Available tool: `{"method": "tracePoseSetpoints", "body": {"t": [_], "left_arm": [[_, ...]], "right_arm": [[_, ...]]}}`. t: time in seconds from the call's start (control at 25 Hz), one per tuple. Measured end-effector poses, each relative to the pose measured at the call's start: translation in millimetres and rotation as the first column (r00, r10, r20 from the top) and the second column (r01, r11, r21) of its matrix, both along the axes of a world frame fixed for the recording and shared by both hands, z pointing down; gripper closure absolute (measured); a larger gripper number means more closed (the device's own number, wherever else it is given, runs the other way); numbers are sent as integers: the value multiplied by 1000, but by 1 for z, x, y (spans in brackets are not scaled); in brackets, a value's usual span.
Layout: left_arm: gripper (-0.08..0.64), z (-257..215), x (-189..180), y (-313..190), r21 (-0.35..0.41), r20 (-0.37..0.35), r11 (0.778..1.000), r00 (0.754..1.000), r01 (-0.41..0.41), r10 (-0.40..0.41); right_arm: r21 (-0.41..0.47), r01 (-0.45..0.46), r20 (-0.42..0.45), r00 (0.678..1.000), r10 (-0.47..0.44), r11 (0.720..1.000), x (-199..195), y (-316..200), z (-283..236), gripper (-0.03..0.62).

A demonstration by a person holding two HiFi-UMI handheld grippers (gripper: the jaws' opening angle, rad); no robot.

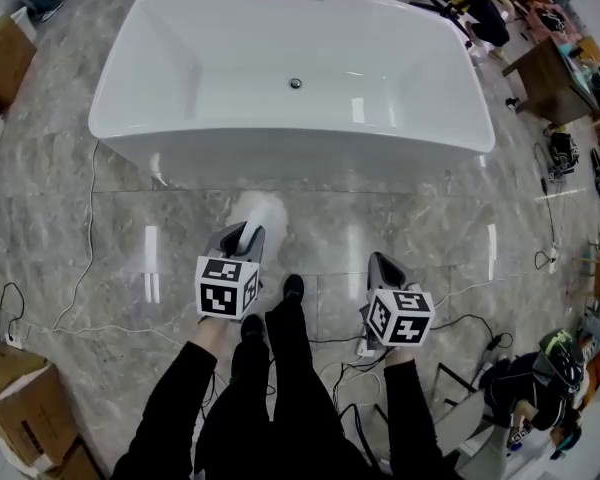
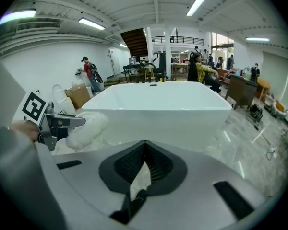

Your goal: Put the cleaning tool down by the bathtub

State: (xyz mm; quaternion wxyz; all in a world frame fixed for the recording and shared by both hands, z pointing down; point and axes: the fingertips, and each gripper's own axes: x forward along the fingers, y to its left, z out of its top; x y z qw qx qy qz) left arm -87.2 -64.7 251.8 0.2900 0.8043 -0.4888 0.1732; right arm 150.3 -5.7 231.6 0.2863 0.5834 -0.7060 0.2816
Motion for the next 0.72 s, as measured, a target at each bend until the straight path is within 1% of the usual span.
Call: {"method": "tracePoseSetpoints", "body": {"t": [0.16, 0.36, 0.56, 0.72], "left_arm": [[460, 23, 16, -29, -21, 8, 1000, 1000, 1, -1], [460, 56, 38, -60, -42, 19, 999, 1000, -13, 14], [460, 97, 61, -86, -61, 15, 998, 999, -30, 31], [460, 136, 74, -99, -61, 26, 996, 998, -60, 62]], "right_arm": [[-34, 49, 4, 999, -48, 998, 2, -23, 30, 592], [-55, 65, 24, 998, -63, 996, 6, -54, 64, 592], [-85, 101, 26, 995, -99, 991, 8, -76, 107, 592], [-91, 124, 23, 992, -123, 988, 10, -89, 147, 592]]}}
